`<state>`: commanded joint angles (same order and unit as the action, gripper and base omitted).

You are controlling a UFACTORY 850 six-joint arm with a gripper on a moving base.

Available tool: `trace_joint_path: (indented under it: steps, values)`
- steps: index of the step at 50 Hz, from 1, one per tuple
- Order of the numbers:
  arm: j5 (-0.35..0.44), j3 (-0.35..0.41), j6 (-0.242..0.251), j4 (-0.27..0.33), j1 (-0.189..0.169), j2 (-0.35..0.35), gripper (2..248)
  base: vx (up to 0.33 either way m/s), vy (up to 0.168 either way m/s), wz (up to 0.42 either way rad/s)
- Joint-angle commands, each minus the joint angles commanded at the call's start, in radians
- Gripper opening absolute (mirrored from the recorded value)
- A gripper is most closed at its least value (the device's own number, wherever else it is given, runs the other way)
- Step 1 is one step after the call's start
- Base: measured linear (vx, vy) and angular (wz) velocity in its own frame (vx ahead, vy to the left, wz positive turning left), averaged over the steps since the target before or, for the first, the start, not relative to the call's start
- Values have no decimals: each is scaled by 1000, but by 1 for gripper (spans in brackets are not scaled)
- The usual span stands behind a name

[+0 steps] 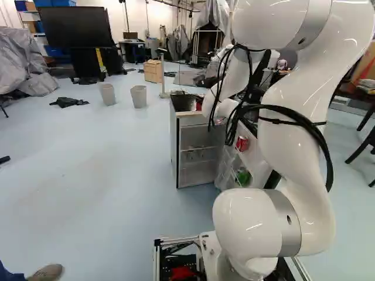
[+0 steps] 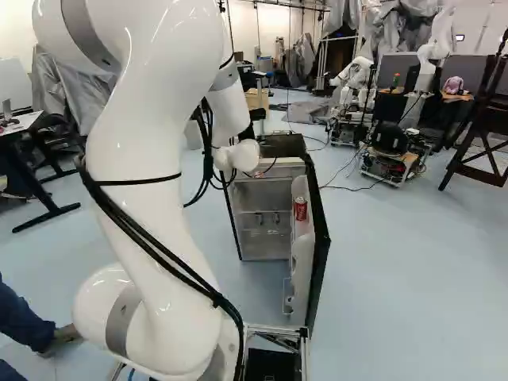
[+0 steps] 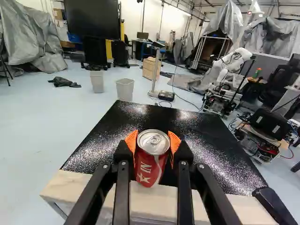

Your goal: Grab a drink from the fridge

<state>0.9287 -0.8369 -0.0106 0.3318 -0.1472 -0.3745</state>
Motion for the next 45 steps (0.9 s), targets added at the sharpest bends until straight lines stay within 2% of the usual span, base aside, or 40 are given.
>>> trace_joint_path:
  steps: [11, 12, 17, 18, 22, 23, 27, 28, 33, 34, 45]
  values:
    - [0, 0, 0, 0, 0, 0, 96, 0, 0, 0]
    - [0, 0, 0, 0, 0, 0, 124, 0, 0, 0]
    - [0, 0, 0, 0, 0, 0, 124, 0, 0, 0]
    - [0, 0, 0, 0, 0, 0, 156, 0, 0, 0]
    - [0, 0, 0, 0, 0, 0, 156, 0, 0, 0]
    - [0, 0, 0, 0, 0, 0, 191, 0, 0, 0]
    - [0, 2, 0, 0, 0, 1, 191, 0, 0, 0]
    - [0, 3, 0, 0, 0, 2, 226, 0, 0, 0]
    - [0, 14, 0, 0, -3, 11, 226, 0, 0, 0]
    - [0, 17, 0, 0, -4, 14, 247, 0, 0, 0]
    - [0, 62, 0, 0, -25, 57, 247, 0, 0, 0]
